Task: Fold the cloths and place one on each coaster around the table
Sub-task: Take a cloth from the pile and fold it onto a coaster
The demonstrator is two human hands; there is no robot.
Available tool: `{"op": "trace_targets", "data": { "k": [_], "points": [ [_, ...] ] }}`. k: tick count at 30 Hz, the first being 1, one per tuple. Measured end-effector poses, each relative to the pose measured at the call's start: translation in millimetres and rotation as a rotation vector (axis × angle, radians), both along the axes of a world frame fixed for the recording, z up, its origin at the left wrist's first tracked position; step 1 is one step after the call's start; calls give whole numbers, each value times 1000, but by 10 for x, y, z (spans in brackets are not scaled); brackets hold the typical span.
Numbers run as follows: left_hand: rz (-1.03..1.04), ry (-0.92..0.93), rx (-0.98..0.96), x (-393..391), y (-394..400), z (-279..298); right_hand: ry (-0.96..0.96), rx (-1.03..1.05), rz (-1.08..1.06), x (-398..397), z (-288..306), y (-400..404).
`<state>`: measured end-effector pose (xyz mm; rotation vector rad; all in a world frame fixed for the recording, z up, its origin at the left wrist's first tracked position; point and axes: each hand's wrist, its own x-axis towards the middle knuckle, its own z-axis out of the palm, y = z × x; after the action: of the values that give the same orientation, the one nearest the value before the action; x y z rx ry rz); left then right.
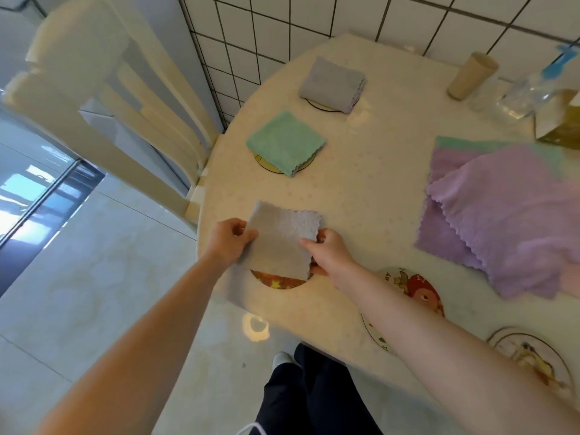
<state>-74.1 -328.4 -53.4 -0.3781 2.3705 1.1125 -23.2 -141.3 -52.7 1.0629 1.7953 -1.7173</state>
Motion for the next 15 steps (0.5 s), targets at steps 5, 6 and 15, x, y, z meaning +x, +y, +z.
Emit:
{"op": "trace_targets", "data": {
  "k": [5,6,15],
  "points": [
    [-79,52,-46,-16,-13,-80,-77,43,-52,215,-116,-151],
    [-109,69,-42,-32,3,-80,-68,42,-77,260,-135,-173],
    [-219,189,-162,-88,85,-141,-90,-4,-127,408,-143,-148]
  ]
}}
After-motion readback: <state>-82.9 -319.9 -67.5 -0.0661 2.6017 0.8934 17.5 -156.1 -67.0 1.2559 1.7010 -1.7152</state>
